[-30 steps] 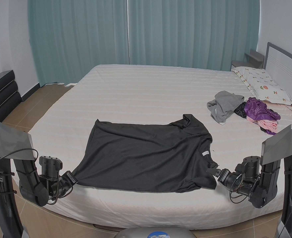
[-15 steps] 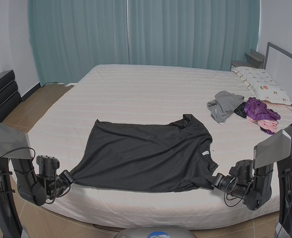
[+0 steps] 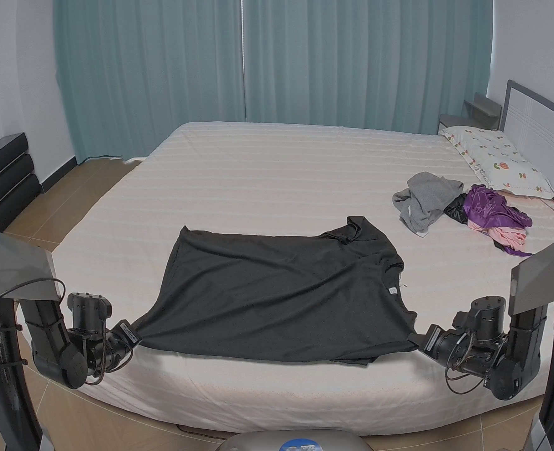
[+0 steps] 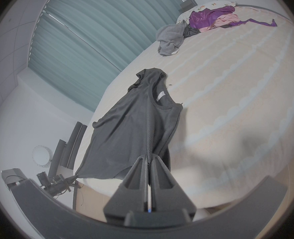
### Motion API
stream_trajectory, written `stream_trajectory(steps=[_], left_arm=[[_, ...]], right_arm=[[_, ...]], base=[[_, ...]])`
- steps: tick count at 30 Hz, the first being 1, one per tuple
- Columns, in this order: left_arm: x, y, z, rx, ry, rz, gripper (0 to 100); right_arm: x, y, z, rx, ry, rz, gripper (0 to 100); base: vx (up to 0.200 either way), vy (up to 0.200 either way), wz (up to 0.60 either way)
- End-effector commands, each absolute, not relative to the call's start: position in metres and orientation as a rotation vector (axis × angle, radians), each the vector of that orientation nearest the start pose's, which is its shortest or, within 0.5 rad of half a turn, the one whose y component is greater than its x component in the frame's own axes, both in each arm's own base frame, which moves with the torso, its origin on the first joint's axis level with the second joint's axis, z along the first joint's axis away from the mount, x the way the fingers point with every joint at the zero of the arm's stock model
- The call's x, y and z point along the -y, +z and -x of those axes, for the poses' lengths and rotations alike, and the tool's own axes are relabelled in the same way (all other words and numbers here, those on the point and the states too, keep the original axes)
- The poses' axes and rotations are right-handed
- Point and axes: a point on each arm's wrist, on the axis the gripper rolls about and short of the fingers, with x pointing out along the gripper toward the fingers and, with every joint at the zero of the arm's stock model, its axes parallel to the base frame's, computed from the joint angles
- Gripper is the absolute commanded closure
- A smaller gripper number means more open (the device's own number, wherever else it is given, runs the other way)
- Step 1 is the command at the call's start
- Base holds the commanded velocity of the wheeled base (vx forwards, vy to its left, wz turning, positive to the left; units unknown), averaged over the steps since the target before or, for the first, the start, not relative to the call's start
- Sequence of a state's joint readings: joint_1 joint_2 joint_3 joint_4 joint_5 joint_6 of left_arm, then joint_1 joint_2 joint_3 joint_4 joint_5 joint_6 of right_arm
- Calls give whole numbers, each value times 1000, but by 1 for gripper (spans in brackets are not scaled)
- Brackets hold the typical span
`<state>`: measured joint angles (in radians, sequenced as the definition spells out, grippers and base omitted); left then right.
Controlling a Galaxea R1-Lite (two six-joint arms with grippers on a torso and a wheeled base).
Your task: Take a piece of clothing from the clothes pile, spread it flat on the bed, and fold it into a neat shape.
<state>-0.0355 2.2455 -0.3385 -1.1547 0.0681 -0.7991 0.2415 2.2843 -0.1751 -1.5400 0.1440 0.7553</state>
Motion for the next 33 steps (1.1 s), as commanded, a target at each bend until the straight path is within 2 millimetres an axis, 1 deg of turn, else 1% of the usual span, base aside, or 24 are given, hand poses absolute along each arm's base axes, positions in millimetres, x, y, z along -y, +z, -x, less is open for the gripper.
stream_trajectory(steps=[1,5,6,7,9,10,11,13,14,15,17,20,24,27,28,29,30,33], left_arm=[[7,-18,-276,-672,320,725,100],[7,-11,-277,-650,310,726,100],[7,-11,-276,-652,311,726,100],[7,-8,-275,-648,309,725,100],[9,-6,-274,-652,305,721,100],[9,-5,-274,-651,305,722,100],[9,-2,-273,-652,302,718,100],[9,1,-273,-647,300,719,100],[9,6,-272,-645,298,719,100],[9,6,-272,-645,298,719,100],[9,15,-269,-641,295,718,100],[12,21,-265,-660,291,710,100],[16,27,-261,-691,284,696,100],[18,25,-257,-740,284,659,100],[18,23,-255,-773,285,629,100],[18,23,-254,-777,286,627,100],[19,18,-251,-822,287,597,100],[24,13,-249,-870,281,573,100]], right_arm=[[-54,26,-225,-640,202,-720,100],[-47,38,-220,-660,181,-692,100],[-47,38,-220,-663,182,-690,100],[-45,45,-218,-672,172,-675,100],[-45,53,-213,-684,173,-668,100],[-45,53,-212,-689,171,-668,100],[-45,63,-210,-686,178,-664,100],[-45,70,-209,-683,180,-665,100],[-44,77,-208,-683,181,-668,100],[-44,77,-208,-683,181,-668,100],[-40,90,-208,-674,175,-677,100],[-37,94,-205,-713,172,-685,100],[-31,93,-207,-761,134,-686,100],[-26,89,-209,-791,111,-656,100],[-23,82,-209,-836,94,-625,100],[-22,81,-209,-841,92,-621,100],[-21,71,-209,-906,93,-585,100],[-21,51,-214,-999,94,-572,100]], base=[[0,0,0],[0,0,0],[0,0,0],[0,0,0],[0,0,0],[0,0,0],[0,0,0],[0,0,0],[0,0,0],[0,0,0],[0,0,0],[0,0,0],[0,0,0],[0,0,0],[0,0,0],[0,0,0],[0,0,0],[0,0,0]])
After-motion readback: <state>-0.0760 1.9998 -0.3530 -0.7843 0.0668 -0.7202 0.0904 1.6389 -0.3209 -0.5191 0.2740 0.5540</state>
